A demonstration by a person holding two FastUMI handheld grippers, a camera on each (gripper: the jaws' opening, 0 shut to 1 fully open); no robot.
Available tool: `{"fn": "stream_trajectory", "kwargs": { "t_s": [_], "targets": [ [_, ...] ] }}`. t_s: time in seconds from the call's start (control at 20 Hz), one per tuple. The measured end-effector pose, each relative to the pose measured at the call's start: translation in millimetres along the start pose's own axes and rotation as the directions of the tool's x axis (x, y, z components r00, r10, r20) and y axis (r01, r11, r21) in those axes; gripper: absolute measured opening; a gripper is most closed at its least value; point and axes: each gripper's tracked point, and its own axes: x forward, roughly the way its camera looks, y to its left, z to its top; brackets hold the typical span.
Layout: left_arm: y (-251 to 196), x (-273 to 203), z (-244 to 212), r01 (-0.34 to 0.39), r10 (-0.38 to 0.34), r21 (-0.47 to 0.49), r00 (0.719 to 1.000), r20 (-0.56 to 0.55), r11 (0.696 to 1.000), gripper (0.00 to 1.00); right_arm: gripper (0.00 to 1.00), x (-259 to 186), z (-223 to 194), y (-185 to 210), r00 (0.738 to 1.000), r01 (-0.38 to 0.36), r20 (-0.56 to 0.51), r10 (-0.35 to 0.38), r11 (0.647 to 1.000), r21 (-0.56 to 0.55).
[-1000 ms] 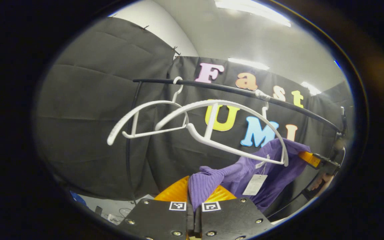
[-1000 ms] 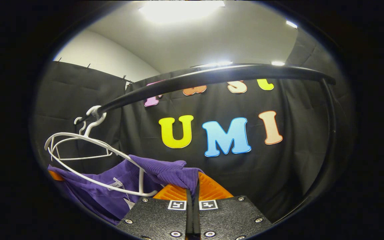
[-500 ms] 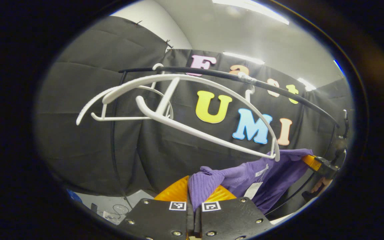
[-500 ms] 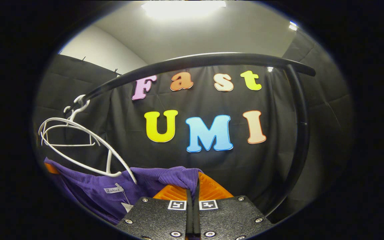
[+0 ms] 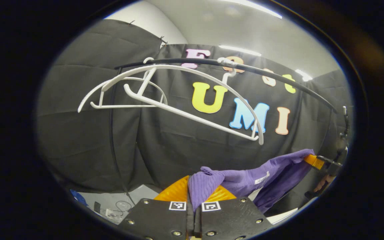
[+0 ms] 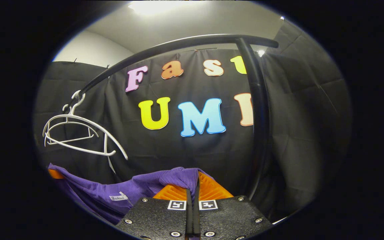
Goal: Grasp the clothes on the hanger with both hands and then place them into the laundry hamper below.
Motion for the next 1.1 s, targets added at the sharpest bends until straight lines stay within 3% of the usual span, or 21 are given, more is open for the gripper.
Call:
{"fn": "stream_trajectory", "kwargs": {
  "t_s": [0.15,0.25,0.3,0.75,1.1],
  "targets": [
    [-2,-16,-21,0.033,-0.031,0.046,0.999,-0.043,0.998,0.01,0.0,-22,-25,8,0.998,-0.007,-0.057,0.009,1.0,0.029],
    [4,-25,-32,0.047,-0.043,0.061,0.997,-0.068,0.997,0.06,0.0,-37,-45,22,0.994,-0.015,-0.105,0.019,0.999,0.039],
    [8,-30,-36,0.053,-0.048,0.068,0.996,-0.073,0.996,0.02,0.0,-46,-55,31,0.991,-0.019,-0.13,0.025,0.999,0.041],
    [52,-73,-77,0.21,-0.2,0.051,0.968,-0.153,0.976,0.02,0.0,-140,-109,121,0.969,0.015,-0.249,-0.002,0.999,0.051],
    [85,-90,-154,0.345,-0.317,0.063,0.909,-0.269,0.936,0.02,0.0,-185,-189,174,0.939,0.073,-0.342,-0.037,0.993,0.093]
  ]
}}
